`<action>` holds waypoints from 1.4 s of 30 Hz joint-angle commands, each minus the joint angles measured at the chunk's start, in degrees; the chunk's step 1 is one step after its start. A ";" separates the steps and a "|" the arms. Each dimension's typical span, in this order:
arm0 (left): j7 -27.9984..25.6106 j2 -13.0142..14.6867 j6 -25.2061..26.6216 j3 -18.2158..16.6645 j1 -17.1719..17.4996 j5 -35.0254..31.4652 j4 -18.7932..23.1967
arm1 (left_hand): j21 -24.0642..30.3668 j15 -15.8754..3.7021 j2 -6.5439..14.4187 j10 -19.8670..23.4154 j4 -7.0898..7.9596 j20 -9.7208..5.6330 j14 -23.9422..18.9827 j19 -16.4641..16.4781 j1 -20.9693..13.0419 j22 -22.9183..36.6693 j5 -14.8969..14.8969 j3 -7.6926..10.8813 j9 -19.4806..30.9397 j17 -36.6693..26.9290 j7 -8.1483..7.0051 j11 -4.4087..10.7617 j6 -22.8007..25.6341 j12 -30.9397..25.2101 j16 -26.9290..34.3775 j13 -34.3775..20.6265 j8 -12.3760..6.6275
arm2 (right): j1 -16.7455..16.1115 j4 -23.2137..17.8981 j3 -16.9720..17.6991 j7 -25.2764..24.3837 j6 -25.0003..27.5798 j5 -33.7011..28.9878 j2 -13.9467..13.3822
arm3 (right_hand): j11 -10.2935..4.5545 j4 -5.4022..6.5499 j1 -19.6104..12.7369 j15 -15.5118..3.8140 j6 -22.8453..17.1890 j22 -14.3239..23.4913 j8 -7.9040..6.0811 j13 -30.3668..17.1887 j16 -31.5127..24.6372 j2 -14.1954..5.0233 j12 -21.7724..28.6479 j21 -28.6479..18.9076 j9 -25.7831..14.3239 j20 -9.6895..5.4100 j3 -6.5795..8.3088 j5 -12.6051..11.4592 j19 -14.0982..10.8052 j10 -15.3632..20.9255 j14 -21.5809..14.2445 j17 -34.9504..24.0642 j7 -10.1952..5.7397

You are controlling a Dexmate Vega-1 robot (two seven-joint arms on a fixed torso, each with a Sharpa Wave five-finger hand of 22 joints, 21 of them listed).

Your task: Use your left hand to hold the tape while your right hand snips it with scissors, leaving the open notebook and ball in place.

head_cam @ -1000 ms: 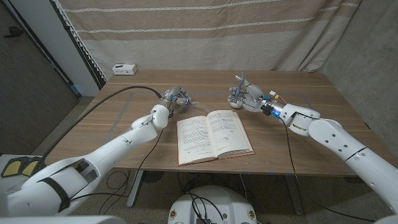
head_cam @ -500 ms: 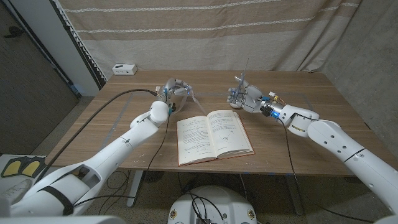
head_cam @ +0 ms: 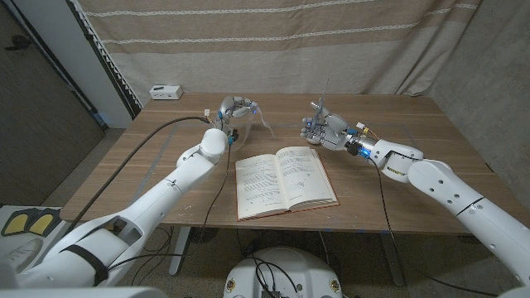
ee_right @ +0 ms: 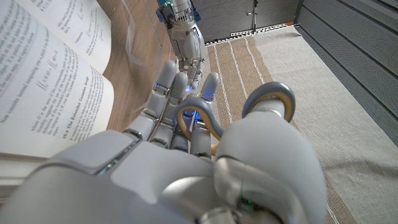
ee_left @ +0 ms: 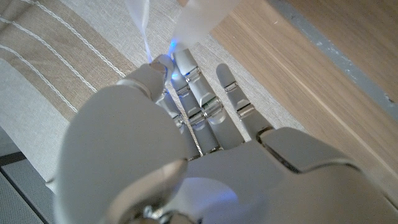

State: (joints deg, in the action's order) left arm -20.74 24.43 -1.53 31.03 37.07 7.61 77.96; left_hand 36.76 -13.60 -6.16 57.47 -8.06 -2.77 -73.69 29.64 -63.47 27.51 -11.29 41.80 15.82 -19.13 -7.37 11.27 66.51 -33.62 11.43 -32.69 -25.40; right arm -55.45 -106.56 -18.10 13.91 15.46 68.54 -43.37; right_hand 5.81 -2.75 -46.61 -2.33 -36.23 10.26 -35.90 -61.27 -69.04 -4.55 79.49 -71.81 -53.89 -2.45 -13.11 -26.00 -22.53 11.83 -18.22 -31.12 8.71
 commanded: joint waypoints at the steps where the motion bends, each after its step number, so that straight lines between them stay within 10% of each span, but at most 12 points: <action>1: 6.57 -4.07 -1.25 -2.58 -2.72 12.56 -3.10 | 0.63 -0.15 0.63 0.76 0.17 -6.80 0.25 -0.45 -0.12 0.20 -0.28 -0.16 0.47 0.06 -0.15 0.91 -0.17 -0.27 -0.08 -2.46 -0.59 | -0.84 -1.19 0.05 0.25 0.07 0.03 -0.72 | 0.48 -0.16 -0.32 -1.68 -0.20 0.13 0.05 -0.05 0.24 -0.55 0.22 0.16 -0.12 -1.98 -0.17 0.23 -0.47 0.01 -0.76 -0.05 0.19; 42: 18.82 -11.34 -0.86 -1.54 -13.31 25.28 -15.43 | 3.16 -0.16 1.15 0.70 -0.06 -6.64 0.51 -1.79 -0.16 0.51 -0.28 -1.36 2.48 0.36 -0.41 0.94 -0.74 -0.61 0.10 -1.82 -1.34 | -1.83 -1.66 -0.62 1.79 -0.31 0.07 -1.27 | 0.61 -0.68 -0.98 -1.40 -0.25 0.10 3.06 2.05 2.20 -0.69 -0.43 1.20 3.72 -1.74 -0.29 0.48 -0.96 0.63 -1.74 0.82 -0.24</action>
State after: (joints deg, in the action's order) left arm -4.14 14.63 -2.67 29.49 25.54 30.47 65.11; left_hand 39.65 -13.91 -5.46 57.47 -8.15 -2.77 -73.39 28.21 -63.58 27.76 -11.27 40.57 18.24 -18.60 -7.89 11.27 66.00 -33.92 11.47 -33.47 -26.52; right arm -57.34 -108.28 -18.25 15.19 15.05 68.62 -44.76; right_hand 6.36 -2.99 -47.06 -2.35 -35.92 10.26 -33.01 -59.14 -66.94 -5.00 79.20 -70.76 -50.27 -2.56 -13.34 -25.61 -23.05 12.18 -19.46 -30.16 8.58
